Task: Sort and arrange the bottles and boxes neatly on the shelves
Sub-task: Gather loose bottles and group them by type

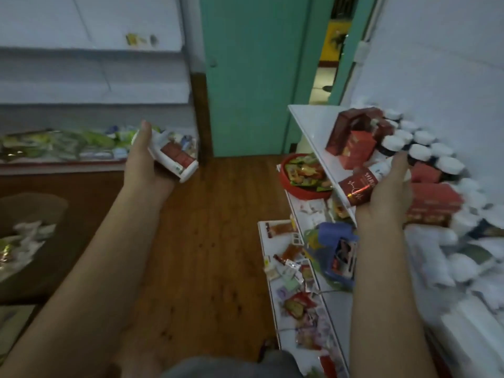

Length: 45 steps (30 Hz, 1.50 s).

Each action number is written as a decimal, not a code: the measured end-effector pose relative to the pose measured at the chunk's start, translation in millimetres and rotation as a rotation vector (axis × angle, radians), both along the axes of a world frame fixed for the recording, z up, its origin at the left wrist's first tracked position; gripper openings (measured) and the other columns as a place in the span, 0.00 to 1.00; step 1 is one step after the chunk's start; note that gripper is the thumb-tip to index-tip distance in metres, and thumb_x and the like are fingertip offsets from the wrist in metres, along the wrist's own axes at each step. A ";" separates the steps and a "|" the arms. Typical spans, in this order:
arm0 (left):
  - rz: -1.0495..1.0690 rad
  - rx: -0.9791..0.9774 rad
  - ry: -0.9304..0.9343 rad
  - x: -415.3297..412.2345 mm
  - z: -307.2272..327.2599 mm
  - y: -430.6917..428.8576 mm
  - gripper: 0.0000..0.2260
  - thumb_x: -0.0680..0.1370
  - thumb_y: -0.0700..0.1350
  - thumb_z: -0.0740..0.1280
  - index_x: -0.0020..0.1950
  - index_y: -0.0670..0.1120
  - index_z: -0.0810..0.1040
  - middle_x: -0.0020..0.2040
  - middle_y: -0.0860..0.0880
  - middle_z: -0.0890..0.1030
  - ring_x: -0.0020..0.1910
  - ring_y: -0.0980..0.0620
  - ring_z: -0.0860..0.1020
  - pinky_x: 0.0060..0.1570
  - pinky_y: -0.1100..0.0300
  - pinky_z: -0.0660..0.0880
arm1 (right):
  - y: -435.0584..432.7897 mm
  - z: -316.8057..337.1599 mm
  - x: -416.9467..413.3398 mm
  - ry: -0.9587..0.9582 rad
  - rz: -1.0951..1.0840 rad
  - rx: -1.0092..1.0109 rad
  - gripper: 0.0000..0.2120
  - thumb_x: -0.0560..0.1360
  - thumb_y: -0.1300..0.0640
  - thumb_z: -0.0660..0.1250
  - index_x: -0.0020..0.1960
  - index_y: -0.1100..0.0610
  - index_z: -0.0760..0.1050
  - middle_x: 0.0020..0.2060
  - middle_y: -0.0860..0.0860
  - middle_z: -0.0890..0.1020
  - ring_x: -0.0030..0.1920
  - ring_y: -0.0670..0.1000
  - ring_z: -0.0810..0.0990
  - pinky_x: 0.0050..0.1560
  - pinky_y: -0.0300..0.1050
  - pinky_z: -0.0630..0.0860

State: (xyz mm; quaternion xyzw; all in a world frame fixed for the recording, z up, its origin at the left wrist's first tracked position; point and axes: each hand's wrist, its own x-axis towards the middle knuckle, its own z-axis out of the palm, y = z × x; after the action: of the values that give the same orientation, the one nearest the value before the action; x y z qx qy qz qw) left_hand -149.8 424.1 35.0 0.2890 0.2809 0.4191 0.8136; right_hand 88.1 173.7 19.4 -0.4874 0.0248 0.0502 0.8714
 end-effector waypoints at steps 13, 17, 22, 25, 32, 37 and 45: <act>0.058 0.014 0.010 89.3 -35.1 135.4 0.36 0.80 0.63 0.62 0.78 0.39 0.62 0.75 0.39 0.66 0.59 0.36 0.77 0.65 0.40 0.72 | 176.7 -12.7 102.6 0.038 0.272 -0.165 0.20 0.75 0.40 0.71 0.58 0.54 0.77 0.44 0.53 0.87 0.40 0.50 0.87 0.36 0.44 0.81; 0.061 -0.081 0.030 140.6 -43.6 166.7 0.35 0.80 0.62 0.64 0.79 0.42 0.60 0.71 0.34 0.70 0.65 0.30 0.74 0.50 0.37 0.78 | 212.8 -20.1 140.9 0.084 0.302 -0.266 0.20 0.75 0.39 0.71 0.58 0.52 0.77 0.44 0.52 0.86 0.38 0.50 0.87 0.36 0.46 0.82; 0.067 -0.191 0.132 192.1 -60.6 194.6 0.26 0.74 0.60 0.74 0.62 0.44 0.73 0.61 0.37 0.75 0.56 0.34 0.78 0.37 0.39 0.81 | 253.4 -27.6 179.5 0.129 0.345 -0.293 0.22 0.74 0.40 0.71 0.60 0.53 0.77 0.48 0.55 0.85 0.40 0.52 0.87 0.40 0.48 0.83; 0.080 -0.244 0.138 236.8 -62.8 216.4 0.26 0.73 0.58 0.76 0.63 0.45 0.75 0.62 0.38 0.77 0.59 0.36 0.78 0.41 0.36 0.81 | 262.9 -29.7 194.7 0.127 0.341 -0.208 0.22 0.70 0.44 0.74 0.59 0.53 0.77 0.47 0.56 0.84 0.40 0.53 0.85 0.41 0.50 0.82; -0.318 -0.116 0.048 409.0 -46.5 252.7 0.17 0.81 0.59 0.64 0.48 0.45 0.73 0.45 0.45 0.75 0.51 0.45 0.82 0.45 0.47 0.83 | 293.1 -21.7 255.2 -0.045 0.181 -0.212 0.25 0.65 0.57 0.68 0.61 0.47 0.72 0.49 0.51 0.80 0.35 0.40 0.82 0.32 0.36 0.76; -0.453 0.014 0.156 537.8 -35.9 265.6 0.16 0.80 0.55 0.68 0.57 0.43 0.76 0.42 0.45 0.79 0.38 0.48 0.81 0.37 0.55 0.82 | 307.8 -24.7 314.4 -0.194 -0.100 -0.452 0.23 0.70 0.60 0.66 0.64 0.49 0.69 0.40 0.35 0.82 0.37 0.34 0.80 0.34 0.28 0.72; -0.899 0.299 0.099 665.3 -40.4 249.1 0.20 0.75 0.52 0.71 0.63 0.44 0.77 0.53 0.47 0.83 0.51 0.50 0.82 0.54 0.54 0.80 | 320.8 -33.2 371.6 -0.258 -0.377 -0.948 0.28 0.70 0.60 0.71 0.67 0.50 0.68 0.57 0.54 0.76 0.54 0.58 0.79 0.55 0.61 0.78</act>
State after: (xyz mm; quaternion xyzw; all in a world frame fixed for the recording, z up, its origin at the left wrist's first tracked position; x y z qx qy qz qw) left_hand 515.4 673.2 -5.5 0.5155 0.1029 0.0472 0.8494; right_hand 459.7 494.5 -13.9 -0.8173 0.0244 -0.1846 0.5453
